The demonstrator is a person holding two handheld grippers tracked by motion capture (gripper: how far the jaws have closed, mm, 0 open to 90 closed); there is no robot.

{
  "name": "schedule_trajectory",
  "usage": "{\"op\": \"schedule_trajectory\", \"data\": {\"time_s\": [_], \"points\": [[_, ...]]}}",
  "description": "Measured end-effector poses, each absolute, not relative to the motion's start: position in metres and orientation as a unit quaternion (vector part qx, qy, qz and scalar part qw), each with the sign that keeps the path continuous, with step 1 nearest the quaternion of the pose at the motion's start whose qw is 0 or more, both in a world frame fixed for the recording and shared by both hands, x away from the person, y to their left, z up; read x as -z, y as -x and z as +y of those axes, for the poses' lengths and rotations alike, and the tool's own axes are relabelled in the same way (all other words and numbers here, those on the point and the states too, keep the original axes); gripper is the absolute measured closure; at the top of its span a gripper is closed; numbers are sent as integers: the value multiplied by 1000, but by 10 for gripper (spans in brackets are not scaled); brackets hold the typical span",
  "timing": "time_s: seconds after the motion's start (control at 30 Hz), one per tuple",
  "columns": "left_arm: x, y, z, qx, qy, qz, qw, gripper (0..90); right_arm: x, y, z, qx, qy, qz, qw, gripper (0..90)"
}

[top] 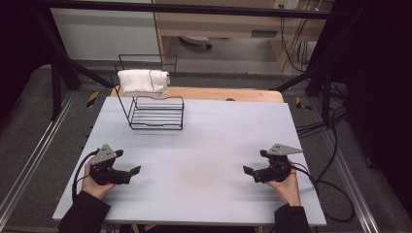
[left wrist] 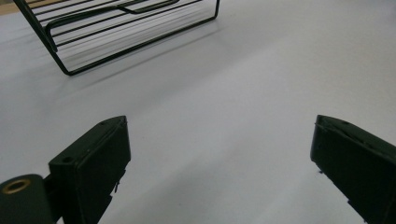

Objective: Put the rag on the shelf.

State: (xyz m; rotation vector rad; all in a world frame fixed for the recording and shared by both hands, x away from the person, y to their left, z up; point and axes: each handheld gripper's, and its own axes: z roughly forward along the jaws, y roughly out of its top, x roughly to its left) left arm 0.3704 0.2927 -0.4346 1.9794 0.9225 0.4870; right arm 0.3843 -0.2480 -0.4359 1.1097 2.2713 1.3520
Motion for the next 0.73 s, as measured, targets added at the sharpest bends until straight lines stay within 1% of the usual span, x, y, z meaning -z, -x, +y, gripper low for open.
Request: {"op": "schedule_trajectory", "data": {"time_s": [0.33,0.73], "points": [[440,-367,293,-194,-800,368,432,50,450,-372,-267,-455,-399,785,133,2],[444,-366,295,-191,-801,372,429,50,452,-368,-269,-453,-399,786,130,2]]}}
